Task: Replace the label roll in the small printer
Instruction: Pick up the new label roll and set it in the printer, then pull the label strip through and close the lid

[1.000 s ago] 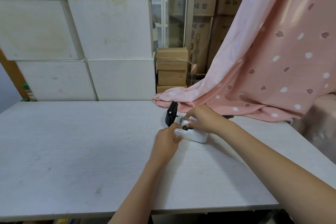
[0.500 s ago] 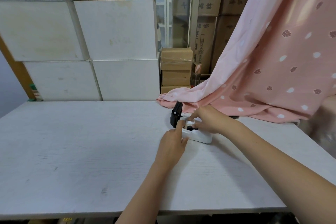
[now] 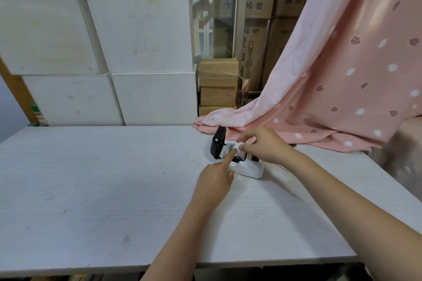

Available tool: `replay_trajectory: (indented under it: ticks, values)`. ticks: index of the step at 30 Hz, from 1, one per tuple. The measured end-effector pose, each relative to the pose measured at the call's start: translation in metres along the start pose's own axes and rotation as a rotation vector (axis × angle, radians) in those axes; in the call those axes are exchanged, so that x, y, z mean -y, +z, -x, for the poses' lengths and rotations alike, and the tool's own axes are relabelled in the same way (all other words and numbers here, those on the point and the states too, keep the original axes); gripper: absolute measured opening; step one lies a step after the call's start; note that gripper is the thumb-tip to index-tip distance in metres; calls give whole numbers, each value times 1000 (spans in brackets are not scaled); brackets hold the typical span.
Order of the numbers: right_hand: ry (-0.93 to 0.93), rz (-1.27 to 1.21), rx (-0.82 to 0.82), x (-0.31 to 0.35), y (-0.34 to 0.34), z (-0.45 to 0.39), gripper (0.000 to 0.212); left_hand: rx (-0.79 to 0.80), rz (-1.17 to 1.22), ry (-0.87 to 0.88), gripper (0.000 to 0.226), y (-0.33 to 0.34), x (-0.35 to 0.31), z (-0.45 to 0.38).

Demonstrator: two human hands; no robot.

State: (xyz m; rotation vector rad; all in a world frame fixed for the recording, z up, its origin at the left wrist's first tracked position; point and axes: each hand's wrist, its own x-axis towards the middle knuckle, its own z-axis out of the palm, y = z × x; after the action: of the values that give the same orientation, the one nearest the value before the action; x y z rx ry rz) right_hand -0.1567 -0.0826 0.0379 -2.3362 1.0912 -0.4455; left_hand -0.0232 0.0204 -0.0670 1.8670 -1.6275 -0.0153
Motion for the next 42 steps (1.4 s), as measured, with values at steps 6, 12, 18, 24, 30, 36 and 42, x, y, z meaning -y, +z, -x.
replay_trajectory:
  ticks: [6, 12, 18, 24, 30, 36, 42]
  values:
    - [275, -349, -194, -1, 13, -11, 34, 11, -11, -20, 68, -2, -2, 1]
    - [453, -473, -108, 4, 15, -14, 13, 21, -17, -27, 70, -2, -4, 2]
    - [525, -603, -75, -5, 10, -12, 27, 18, -21, -23, 72, -3, -5, 2]
    - [552, -716, -64, -14, 6, -2, 27, 21, -23, -21, 68, -3, -6, 3]
    - [570, -767, -95, -30, -1, 8, 25, 16, -21, -10, 68, -3, -5, 2]
    - [563, -842, -86, -43, -5, 20, 26, 20, -10, 5, 64, -3, -7, 3]
    - [578, -837, -118, -56, -7, 26, 26, 23, -22, 10, 64, -3, -7, 3]
